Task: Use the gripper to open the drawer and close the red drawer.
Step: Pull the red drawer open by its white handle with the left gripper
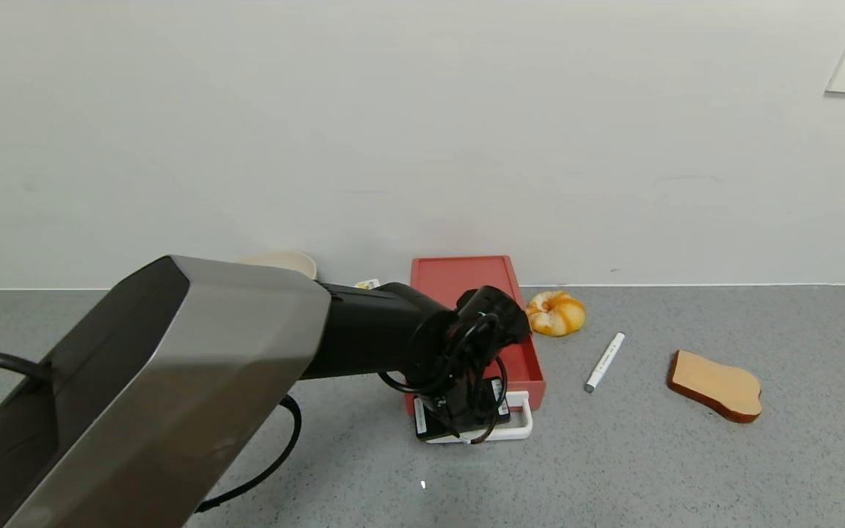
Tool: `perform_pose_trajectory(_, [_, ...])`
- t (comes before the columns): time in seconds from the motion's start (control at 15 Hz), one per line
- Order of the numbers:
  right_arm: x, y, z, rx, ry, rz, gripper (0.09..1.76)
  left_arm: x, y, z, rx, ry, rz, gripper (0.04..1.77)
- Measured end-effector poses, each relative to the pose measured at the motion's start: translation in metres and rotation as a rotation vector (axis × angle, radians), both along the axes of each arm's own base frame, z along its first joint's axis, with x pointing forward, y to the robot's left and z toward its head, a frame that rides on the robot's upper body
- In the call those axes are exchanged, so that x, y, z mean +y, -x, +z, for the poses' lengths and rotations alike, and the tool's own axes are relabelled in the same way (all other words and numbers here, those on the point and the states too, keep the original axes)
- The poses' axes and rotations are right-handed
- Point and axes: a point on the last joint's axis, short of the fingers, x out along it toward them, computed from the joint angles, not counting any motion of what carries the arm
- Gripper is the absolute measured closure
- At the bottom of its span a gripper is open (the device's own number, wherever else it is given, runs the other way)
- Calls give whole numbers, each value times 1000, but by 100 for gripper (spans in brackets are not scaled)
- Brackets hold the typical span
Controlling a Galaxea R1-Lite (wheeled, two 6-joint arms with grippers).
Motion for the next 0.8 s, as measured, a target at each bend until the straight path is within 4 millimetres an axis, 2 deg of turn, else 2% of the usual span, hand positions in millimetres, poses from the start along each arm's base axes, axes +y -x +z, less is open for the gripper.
perform_pose_trajectory(0.47, [0,0,0,0,-1,0,15,-6,35,5,33,0,7,170])
perform_pose_trajectory(0.8, [0,0,0,0,0,0,15,-5,50,5,50,-5,11,170])
